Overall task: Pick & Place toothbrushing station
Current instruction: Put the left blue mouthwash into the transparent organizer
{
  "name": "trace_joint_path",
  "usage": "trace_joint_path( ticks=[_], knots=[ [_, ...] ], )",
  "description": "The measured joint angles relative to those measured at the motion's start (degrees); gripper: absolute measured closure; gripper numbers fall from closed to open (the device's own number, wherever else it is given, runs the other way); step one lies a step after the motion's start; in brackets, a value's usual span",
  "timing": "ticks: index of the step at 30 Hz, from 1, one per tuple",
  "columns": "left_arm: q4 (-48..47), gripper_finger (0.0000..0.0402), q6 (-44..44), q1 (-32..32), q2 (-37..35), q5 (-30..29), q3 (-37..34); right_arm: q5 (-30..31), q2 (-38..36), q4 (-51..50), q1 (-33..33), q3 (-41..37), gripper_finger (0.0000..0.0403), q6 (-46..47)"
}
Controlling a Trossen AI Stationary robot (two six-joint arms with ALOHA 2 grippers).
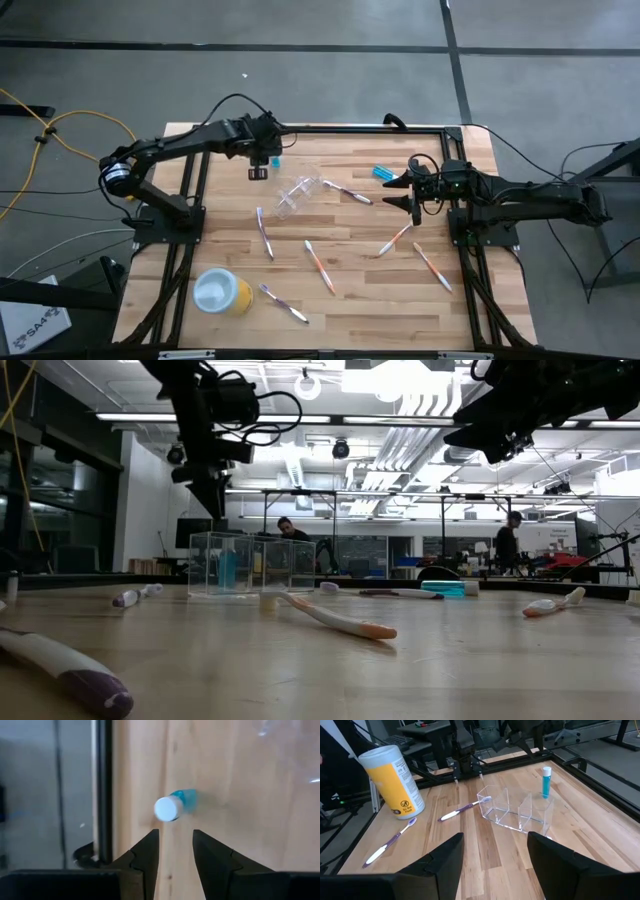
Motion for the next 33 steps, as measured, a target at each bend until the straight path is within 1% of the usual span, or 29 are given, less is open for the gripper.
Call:
trace_joint_path(
  ticks=[4,14,20,24,26,29,33],
  knots=[
    [0.00,0.0291,-2.76,-1.97,-0.11,-5.08,0.00,-0.02,0.00,0.01,0.02,0.01,0.0192,0.00],
    [0.00,0.0294,-5.30,-5.87,-0.11,-5.26,0.00,-0.02,0.00,0.01,0.01,0.01,0.0192,0.00],
    [-0.15,0.0296,-7.77,-6.91,-0.11,-5.01,0.00,-0.02,0.00,0.03,0.02,0.01,0.0192,0.06],
    [-1.04,0.0296,-7.95,-6.96,-0.11,-4.29,0.00,-0.17,0.00,0.06,0.01,0.00,0.0192,0.44],
    [-1.42,0.0296,-8.04,-6.96,-0.11,-2.74,0.00,-0.17,0.00,0.06,0.01,0.01,0.0192,0.46],
    [-1.59,0.0296,-8.05,-6.94,-0.11,2.33,0.00,-0.17,0.00,0.06,0.00,0.01,0.0192,0.46],
    [-1.53,0.0296,-7.26,-6.96,-0.11,14.24,0.00,-0.17,0.00,0.06,0.00,0.01,0.0192,0.45]
  ],
)
